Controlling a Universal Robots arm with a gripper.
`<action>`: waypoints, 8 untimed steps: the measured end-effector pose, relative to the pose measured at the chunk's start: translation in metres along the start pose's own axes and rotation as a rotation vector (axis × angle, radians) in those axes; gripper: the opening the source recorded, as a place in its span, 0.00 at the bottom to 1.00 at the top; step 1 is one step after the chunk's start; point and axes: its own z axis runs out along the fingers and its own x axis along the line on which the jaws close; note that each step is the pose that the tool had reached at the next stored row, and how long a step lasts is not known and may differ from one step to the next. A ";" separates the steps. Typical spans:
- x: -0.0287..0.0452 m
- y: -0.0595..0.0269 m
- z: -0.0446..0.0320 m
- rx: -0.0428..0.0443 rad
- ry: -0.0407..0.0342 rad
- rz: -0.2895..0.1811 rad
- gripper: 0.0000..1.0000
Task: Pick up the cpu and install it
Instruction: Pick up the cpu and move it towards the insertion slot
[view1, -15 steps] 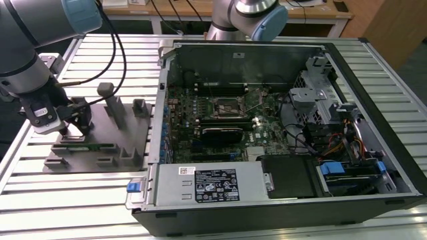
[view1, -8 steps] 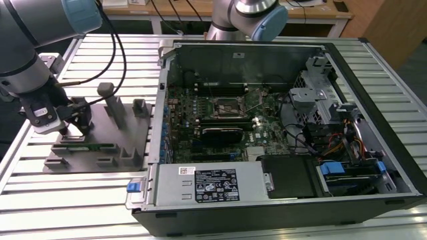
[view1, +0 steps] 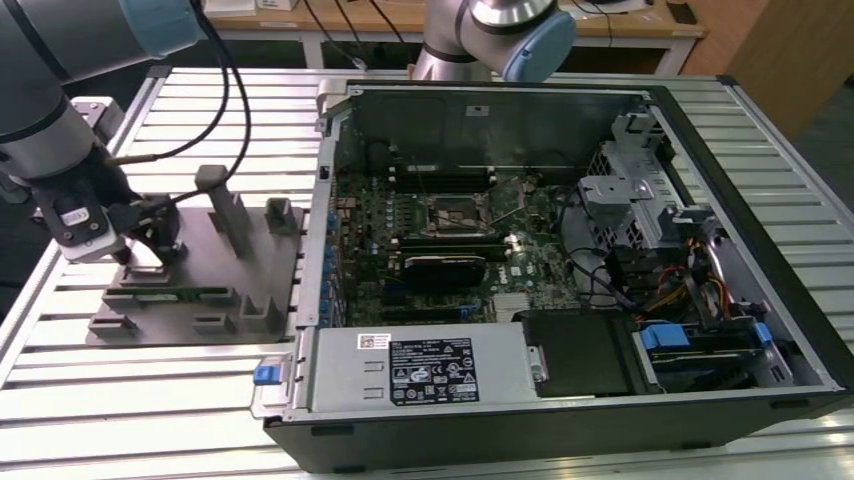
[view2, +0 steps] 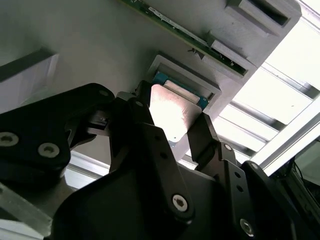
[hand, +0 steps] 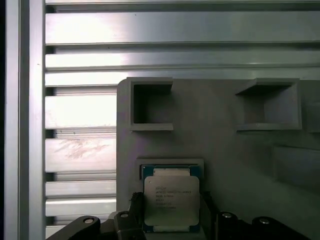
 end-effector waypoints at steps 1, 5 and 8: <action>0.0000 0.0000 -0.0006 -0.0010 0.0001 -0.002 0.54; -0.0001 0.0003 -0.0054 -0.0033 0.0005 -0.006 0.54; -0.0002 0.0004 -0.0071 -0.0038 0.0001 -0.007 0.54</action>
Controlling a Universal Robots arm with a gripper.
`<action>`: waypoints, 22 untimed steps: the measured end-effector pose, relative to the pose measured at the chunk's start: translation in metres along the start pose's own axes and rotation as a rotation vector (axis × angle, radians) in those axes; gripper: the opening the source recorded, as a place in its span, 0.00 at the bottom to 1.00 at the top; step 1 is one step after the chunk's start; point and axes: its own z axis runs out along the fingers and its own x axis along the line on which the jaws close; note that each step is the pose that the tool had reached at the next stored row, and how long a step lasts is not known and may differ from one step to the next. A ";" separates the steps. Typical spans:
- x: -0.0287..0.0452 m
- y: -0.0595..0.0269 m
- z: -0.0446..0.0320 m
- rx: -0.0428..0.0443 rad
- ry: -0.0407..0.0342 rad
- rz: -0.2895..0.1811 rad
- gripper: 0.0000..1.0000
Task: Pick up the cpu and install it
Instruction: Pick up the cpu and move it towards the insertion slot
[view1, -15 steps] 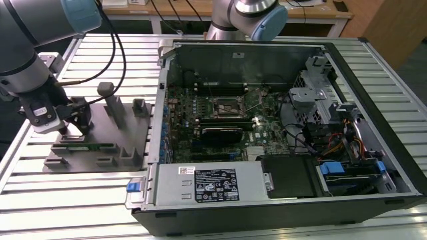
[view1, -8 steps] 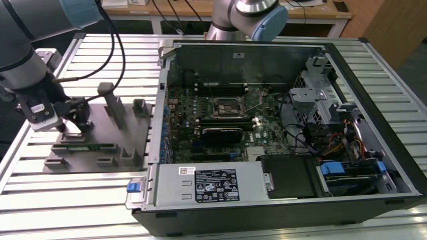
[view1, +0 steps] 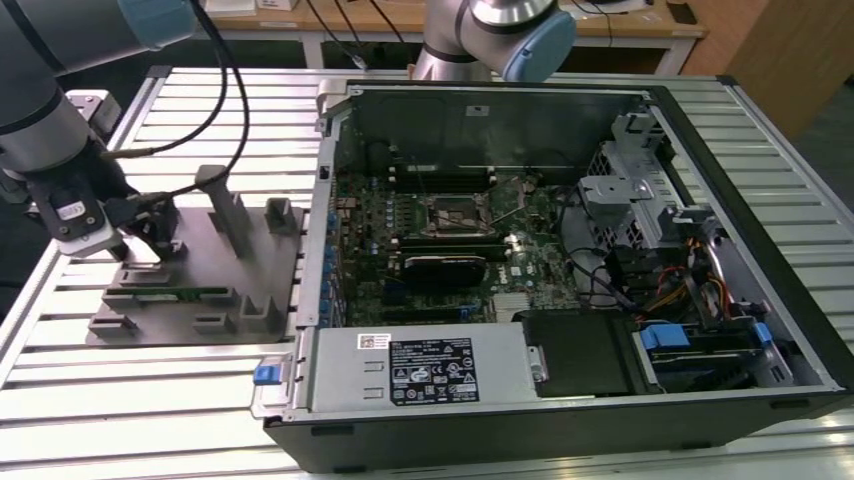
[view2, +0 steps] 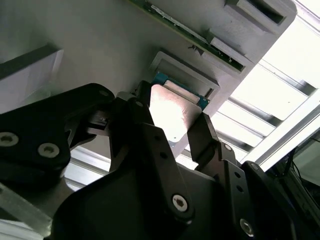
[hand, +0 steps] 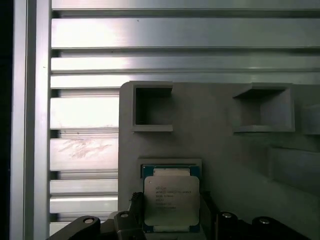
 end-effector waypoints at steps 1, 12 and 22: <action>0.0000 0.0000 -0.0002 -0.0001 0.0000 0.000 0.54; -0.0004 0.0012 -0.0207 0.0003 0.0001 0.000 0.54; -0.0010 0.0026 -0.0448 0.0002 -0.0001 0.000 0.54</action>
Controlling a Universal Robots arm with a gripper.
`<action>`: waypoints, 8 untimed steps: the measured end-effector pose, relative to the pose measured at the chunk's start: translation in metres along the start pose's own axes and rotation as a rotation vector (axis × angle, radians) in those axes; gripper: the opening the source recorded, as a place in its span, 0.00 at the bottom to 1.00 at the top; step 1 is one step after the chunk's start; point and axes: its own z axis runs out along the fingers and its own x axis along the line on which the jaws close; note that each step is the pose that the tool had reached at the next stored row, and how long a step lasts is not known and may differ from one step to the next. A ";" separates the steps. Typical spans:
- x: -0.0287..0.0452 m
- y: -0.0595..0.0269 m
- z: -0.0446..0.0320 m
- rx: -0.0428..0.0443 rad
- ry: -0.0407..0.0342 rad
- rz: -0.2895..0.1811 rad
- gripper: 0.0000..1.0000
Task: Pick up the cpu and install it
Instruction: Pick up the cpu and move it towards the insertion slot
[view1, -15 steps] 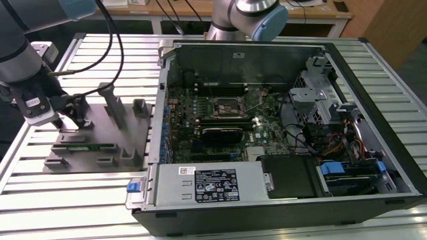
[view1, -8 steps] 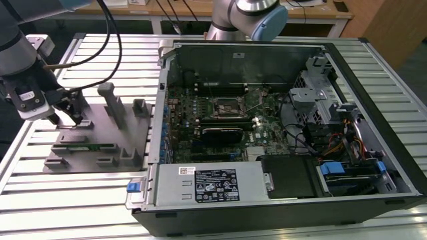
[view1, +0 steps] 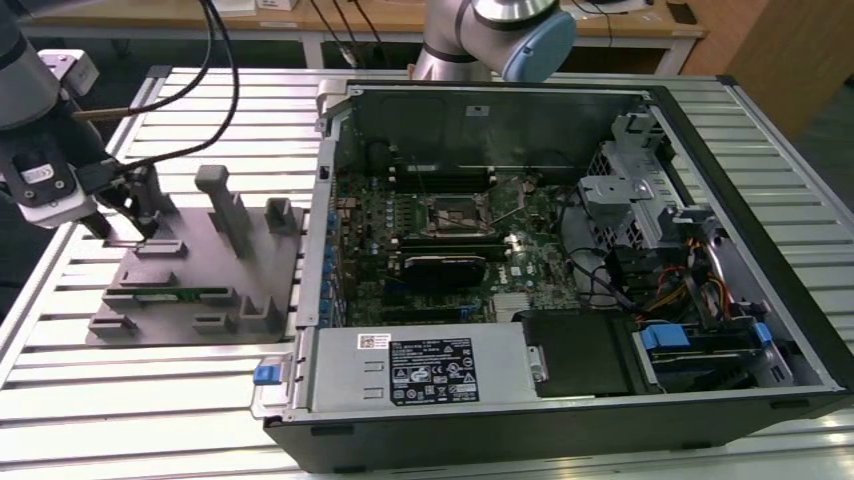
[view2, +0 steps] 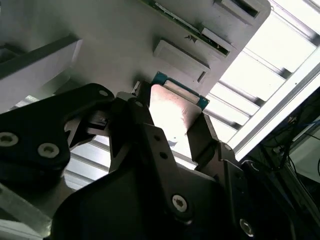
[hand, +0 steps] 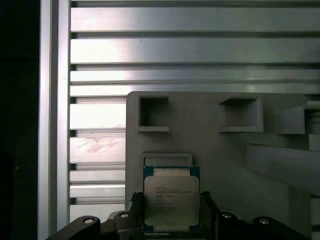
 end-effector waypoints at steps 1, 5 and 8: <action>0.0000 0.0001 -0.0023 0.0001 0.0000 0.000 0.54; -0.0003 0.0007 -0.0118 0.0000 -0.0007 0.000 0.54; -0.0005 0.0012 -0.0198 0.0000 -0.0012 0.000 0.54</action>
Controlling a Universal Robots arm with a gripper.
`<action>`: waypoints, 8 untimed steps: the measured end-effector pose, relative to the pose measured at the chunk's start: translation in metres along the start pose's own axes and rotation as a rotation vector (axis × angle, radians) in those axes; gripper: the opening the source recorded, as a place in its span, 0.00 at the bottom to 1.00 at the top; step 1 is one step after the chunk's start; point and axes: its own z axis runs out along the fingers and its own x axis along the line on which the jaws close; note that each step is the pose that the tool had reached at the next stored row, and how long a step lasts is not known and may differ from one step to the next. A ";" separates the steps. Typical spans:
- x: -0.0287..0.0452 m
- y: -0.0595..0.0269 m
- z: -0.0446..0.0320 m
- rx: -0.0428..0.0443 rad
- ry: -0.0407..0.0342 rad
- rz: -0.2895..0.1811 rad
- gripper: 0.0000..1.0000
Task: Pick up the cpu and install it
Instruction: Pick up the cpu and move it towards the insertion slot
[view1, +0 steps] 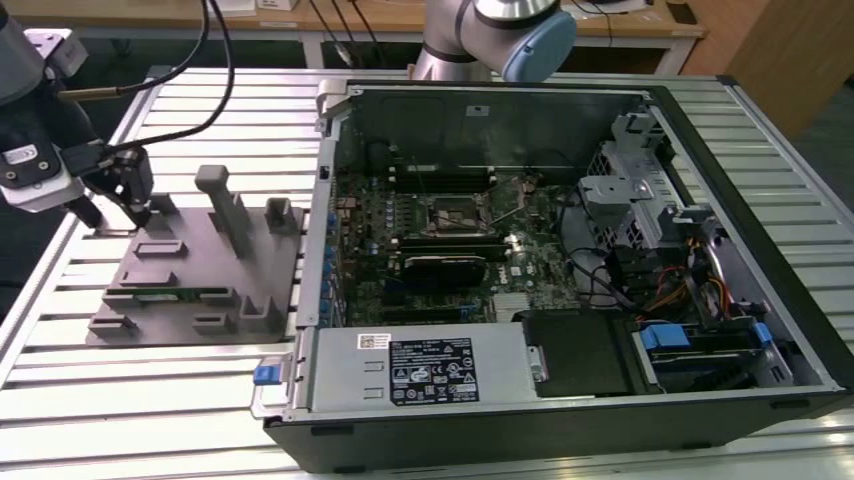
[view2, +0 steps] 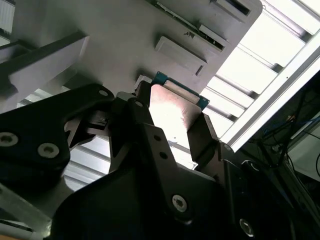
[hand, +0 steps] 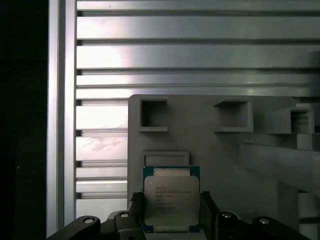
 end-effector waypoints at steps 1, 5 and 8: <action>-0.0001 0.0001 -0.0026 0.0000 -0.0002 0.000 0.54; -0.0003 0.0008 -0.0135 -0.0001 -0.0018 0.000 0.54; -0.0006 0.0013 -0.0224 0.0000 -0.0028 0.000 0.54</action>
